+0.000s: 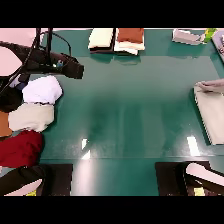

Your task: Fold the shirts.

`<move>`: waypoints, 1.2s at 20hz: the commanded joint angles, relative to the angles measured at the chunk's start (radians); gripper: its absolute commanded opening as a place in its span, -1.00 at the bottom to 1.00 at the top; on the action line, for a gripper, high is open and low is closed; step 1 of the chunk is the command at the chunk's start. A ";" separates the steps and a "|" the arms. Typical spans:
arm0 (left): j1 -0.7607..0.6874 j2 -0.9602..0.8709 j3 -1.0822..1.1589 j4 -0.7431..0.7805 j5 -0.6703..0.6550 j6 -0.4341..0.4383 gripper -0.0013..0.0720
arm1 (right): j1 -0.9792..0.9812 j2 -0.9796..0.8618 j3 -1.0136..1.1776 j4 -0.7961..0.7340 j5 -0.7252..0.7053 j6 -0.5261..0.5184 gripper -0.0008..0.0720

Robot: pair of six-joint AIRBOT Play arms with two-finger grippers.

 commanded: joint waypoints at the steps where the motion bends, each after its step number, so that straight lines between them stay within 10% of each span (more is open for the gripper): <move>1: -0.001 -0.001 0.000 0.000 -0.026 0.002 -0.91 | 0.000 0.086 -0.206 -0.216 0.028 -0.001 -0.94; 9: -0.001 -0.001 0.000 0.000 -0.047 0.002 -0.91 | 0.000 0.149 -0.522 -0.349 -0.050 -0.002 -0.90; 11: -0.001 -0.001 0.000 0.000 -0.052 0.002 -0.91 | 0.000 0.149 -0.552 -0.378 -0.068 -0.002 -0.08; 14: -0.001 -0.001 0.000 0.000 -0.052 0.002 -0.91 | 0.000 0.130 -0.491 -0.389 -0.058 -0.002 0.09; 24: 0.000 -0.001 0.000 0.016 -0.019 0.003 -0.91 | 0.555 0.138 -0.317 0.115 -0.126 -0.006 0.45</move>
